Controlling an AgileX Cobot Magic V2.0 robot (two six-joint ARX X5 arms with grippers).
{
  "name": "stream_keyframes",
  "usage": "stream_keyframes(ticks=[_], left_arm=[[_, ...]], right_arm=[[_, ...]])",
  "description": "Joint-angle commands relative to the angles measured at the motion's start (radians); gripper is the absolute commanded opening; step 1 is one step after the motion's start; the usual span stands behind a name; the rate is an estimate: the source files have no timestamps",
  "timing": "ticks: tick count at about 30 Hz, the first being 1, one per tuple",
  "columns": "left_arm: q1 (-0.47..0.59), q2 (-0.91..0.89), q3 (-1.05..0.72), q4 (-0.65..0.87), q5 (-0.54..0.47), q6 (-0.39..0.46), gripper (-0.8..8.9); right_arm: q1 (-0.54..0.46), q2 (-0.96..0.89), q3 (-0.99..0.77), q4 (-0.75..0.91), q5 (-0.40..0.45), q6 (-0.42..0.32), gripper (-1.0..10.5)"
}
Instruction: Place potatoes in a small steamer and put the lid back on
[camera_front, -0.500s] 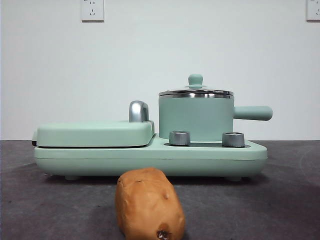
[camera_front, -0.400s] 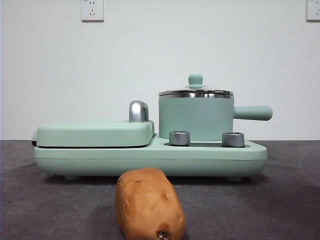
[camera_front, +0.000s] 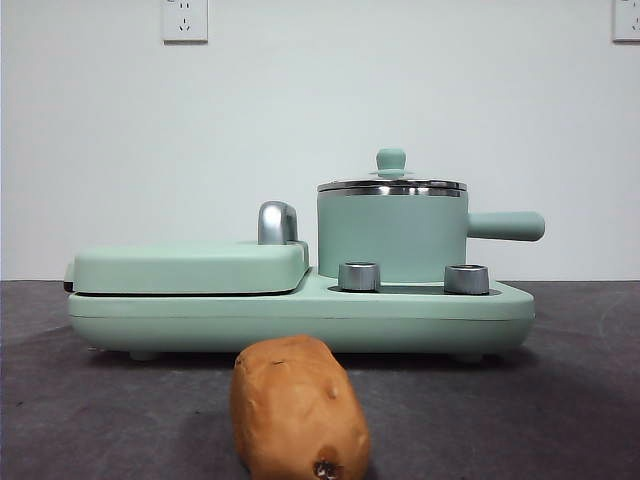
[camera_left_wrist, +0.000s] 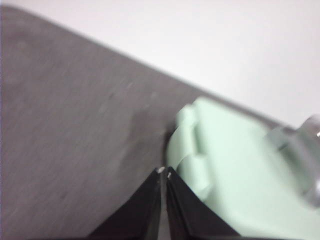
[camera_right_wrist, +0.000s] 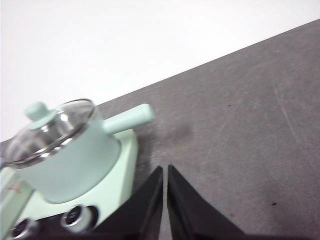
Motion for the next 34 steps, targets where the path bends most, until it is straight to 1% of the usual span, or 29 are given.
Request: stream_keyframes(ticks=[1, 6, 8, 10, 12, 15, 17, 20, 24, 27, 31, 34], left_arm=[[-0.003, 0.052, 0.078, 0.01, 0.044, -0.012, 0.15], [-0.004, 0.17, 0.203, 0.005, 0.092, -0.003, 0.14], [-0.004, 0.232, 0.264, -0.007, 0.101, 0.003, 0.14], [-0.004, 0.291, 0.326, -0.031, 0.119, 0.004, 0.14], [-0.004, 0.357, 0.388, -0.055, 0.153, 0.011, 0.14], [-0.004, 0.466, 0.486, -0.116, 0.241, 0.043, 0.14], [-0.006, 0.544, 0.549, -0.151, 0.299, 0.057, 0.14], [-0.019, 0.629, 0.614, -0.159, 0.376, 0.061, 0.14], [-0.038, 0.706, 0.677, -0.17, 0.474, 0.101, 0.14], [-0.055, 0.759, 0.719, -0.201, 0.523, 0.147, 0.14], [-0.08, 0.803, 0.736, -0.204, 0.584, 0.204, 0.15], [-0.097, 0.823, 0.736, -0.205, 0.585, 0.257, 0.21]], right_arm=[[0.0, 0.046, 0.081, -0.033, -0.041, -0.006, 0.1], [0.0, 0.129, 0.19, -0.037, -0.117, -0.006, 0.1], [0.0, 0.168, 0.239, -0.05, -0.175, -0.007, 0.1], [0.0, 0.211, 0.286, -0.066, -0.211, -0.018, 0.1], [0.0, 0.257, 0.331, -0.078, -0.244, -0.039, 0.1], [0.0, 0.336, 0.398, -0.108, -0.306, -0.07, 0.1], [0.0, 0.398, 0.448, -0.149, -0.353, -0.11, 0.1], [0.0, 0.481, 0.514, -0.21, -0.412, -0.187, 0.1], [0.019, 0.56, 0.585, -0.278, -0.414, -0.284, 0.1], [0.043, 0.606, 0.623, -0.314, -0.415, -0.343, 0.1], [0.078, 0.643, 0.631, -0.32, -0.455, -0.393, 0.1], [0.1, 0.657, 0.631, -0.315, -0.454, -0.421, 0.1]])
